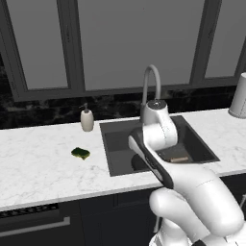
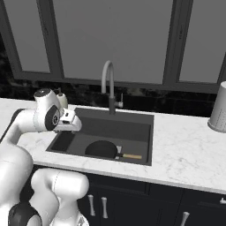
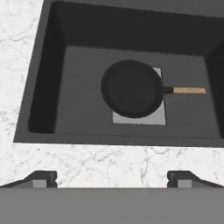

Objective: Pick the pan and sponge and place them into the sink. Then turn on the water.

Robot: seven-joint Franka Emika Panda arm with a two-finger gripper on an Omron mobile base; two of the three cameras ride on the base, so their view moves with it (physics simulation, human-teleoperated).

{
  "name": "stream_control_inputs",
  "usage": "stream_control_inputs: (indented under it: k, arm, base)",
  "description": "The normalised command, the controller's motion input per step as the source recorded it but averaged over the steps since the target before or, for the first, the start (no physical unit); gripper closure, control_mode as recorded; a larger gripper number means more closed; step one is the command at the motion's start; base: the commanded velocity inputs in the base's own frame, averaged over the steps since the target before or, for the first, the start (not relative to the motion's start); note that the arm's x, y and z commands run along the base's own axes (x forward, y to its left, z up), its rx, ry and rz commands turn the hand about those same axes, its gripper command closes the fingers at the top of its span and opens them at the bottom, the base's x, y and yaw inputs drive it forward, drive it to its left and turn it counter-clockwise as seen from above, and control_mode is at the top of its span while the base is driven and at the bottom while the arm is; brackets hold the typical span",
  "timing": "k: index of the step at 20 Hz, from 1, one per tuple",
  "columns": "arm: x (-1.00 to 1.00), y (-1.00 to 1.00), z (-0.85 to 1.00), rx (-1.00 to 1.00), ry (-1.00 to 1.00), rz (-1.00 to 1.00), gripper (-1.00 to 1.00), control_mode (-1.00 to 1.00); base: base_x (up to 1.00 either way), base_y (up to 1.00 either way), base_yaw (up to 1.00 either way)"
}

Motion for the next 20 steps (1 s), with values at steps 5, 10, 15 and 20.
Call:
stream_control_inputs:
  k: [5, 10, 15, 20]
  arm:
    - [0.08, 0.99, 0.17, -0.21, 0.03, 0.21, -1.0, -1.0]
    - [0.15, 0.75, 0.05, -0.14, 0.12, 0.29, -1.0, -1.0]
    - [0.25, 0.52, 0.0, -0.01, 0.13, 0.2, -1.0, -1.0]
    - [0.32, 0.26, -0.03, 0.02, 0.06, 0.11, -1.0, -1.0]
  base:
    - [0.0, 0.0, 0.0]
    - [0.0, 0.0, 0.0]
    - [0.0, 0.0, 0.0]
    - [0.0, 0.0, 0.0]
